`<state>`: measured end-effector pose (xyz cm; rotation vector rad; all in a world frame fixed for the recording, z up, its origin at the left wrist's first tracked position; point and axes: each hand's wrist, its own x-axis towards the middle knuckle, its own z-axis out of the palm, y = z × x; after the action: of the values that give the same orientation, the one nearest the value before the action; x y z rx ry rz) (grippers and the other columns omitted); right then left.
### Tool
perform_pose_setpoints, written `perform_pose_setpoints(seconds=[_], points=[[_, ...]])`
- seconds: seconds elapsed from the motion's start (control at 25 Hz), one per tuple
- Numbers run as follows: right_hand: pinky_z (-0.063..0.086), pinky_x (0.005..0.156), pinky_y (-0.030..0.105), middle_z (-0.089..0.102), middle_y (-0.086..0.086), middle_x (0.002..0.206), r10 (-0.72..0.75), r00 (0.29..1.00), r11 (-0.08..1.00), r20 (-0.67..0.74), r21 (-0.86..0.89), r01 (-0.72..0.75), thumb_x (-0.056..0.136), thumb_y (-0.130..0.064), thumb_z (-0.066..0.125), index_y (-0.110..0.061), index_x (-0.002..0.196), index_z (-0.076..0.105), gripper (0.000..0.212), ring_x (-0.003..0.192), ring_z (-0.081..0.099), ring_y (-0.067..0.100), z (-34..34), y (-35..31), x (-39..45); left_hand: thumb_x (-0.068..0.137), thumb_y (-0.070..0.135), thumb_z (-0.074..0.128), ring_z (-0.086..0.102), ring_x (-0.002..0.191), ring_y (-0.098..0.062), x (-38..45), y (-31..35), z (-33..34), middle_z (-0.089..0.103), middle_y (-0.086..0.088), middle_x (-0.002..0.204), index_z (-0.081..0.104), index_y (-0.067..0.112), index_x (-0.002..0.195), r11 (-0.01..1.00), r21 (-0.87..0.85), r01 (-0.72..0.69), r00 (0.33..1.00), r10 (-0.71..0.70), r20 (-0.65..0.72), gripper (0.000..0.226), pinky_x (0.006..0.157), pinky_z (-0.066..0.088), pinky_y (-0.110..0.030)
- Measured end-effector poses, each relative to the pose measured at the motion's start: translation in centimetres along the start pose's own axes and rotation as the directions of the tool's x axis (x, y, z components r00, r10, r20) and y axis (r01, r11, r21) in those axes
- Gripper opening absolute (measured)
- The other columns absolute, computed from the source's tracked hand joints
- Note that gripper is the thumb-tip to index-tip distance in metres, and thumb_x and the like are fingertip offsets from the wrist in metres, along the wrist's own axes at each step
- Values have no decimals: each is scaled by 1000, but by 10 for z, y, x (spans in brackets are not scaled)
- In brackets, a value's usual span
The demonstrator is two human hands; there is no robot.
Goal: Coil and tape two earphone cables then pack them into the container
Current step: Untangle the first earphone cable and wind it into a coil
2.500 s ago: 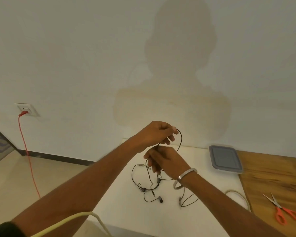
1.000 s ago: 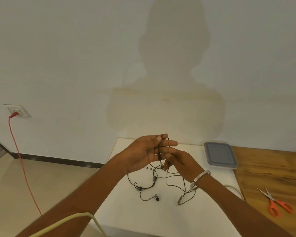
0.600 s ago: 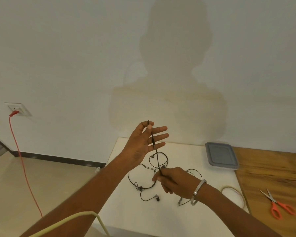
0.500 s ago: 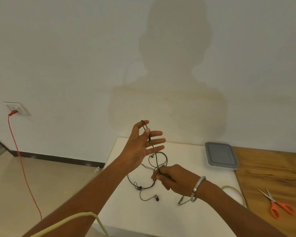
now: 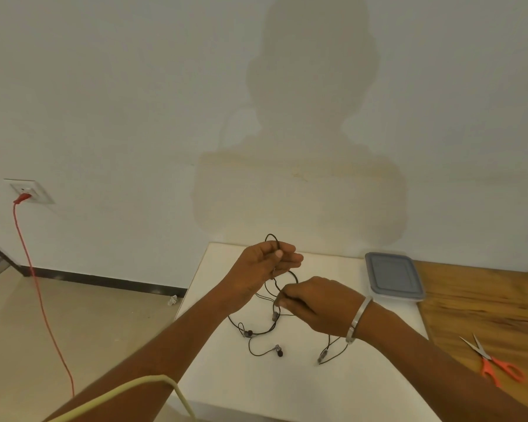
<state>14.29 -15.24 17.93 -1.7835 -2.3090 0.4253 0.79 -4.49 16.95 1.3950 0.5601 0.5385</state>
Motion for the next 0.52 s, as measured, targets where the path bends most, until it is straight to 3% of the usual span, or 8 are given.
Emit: perform_pose_setpoints(seconds=[0.08,0.2,0.36,0.52], points=[[50,64,32,56,-14,79,-8,998,1000,-55,25,9,98,-38,35,-23,105,57,28,63,52,11,-14,3,1,103,10,42,70,96,-15,-4,1,-3,73,-5,101,63,4,114,989,147,16,996,-28,80,25,91,50,-24],[50,64,29,59,-13,76,44,985,995,-167,93,-29,95,-35,43,-24,100,57,18,62,52,6,-31,15,6,103,5,36,66,76,-15,-7,1,-3,66,-3,83,62,0,108,969,239,62,977,-107,183,27,86,47,-33],[50,67,29,63,-7,81,118,946,989,-303,121,-85,93,-31,50,-21,95,58,12,69,56,8,-43,29,10,102,6,29,53,59,-14,-9,2,1,47,1,68,63,4,113,979,123,161,958,-185,218,35,79,50,-34],[45,69,20,60,-9,85,172,913,980,-369,161,-120,94,-23,49,-16,97,61,14,76,56,9,-40,35,11,97,19,36,45,57,-15,-10,8,7,39,1,67,60,3,110,984,-57,167,950,-145,277,33,75,53,-34]])
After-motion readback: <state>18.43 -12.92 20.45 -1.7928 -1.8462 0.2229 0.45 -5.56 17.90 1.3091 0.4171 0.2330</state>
